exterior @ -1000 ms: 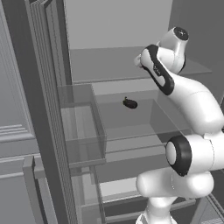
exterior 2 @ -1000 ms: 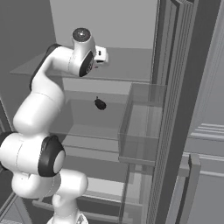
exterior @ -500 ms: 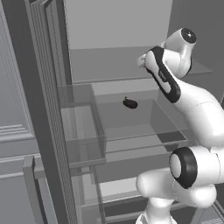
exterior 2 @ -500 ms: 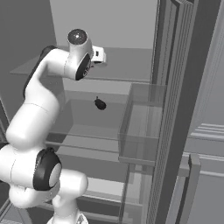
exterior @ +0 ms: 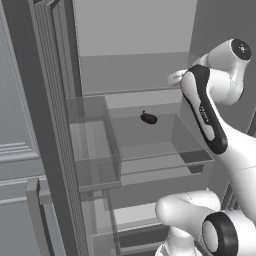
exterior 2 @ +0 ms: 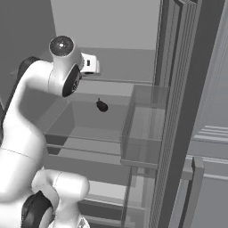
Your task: Take the strawberry from the fridge and place it on top of the pancake, located on the dining counter.
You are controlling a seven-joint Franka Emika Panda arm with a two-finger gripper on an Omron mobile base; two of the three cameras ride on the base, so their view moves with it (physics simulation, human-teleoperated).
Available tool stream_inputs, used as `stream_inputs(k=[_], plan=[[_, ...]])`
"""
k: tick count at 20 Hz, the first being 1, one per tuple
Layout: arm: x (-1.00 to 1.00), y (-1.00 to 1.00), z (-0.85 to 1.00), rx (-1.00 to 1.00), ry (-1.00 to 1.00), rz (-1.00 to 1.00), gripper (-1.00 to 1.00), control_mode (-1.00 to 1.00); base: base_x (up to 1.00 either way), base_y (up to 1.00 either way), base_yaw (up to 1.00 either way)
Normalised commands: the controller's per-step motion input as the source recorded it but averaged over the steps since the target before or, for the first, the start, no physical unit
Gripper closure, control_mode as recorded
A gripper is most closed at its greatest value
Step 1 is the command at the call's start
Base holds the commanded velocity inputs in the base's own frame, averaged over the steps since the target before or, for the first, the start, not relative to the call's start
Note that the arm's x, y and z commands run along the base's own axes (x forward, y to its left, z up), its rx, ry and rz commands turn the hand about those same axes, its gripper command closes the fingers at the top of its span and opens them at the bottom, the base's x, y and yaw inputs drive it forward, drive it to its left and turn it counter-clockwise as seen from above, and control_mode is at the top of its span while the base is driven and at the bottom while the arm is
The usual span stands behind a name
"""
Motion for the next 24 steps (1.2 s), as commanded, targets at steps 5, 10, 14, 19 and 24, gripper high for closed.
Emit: stream_inputs(k=[5,10,14,19,24], plan=[[-1.0,0.0,0.01,-0.01,0.03,0.0,1.0,-1.0,0.0,0.0,0.0],[-1.0,0.12,-0.37,-0.01,-0.02,-0.02,1.0,-1.0,0.0,0.0,0.0],[-1.0,0.23,-0.12,-0.07,0.1,-0.07,1.0,-1.0,0.0,0.0,0.0],[-0.95,0.08,0.0,-0.11,0.24,-0.07,1.0,-1.0,0.0,0.0,0.0],[-0.55,-0.01,0.02,-0.02,0.23,0.0,1.0,-1.0,0.0,0.0,0.0]])
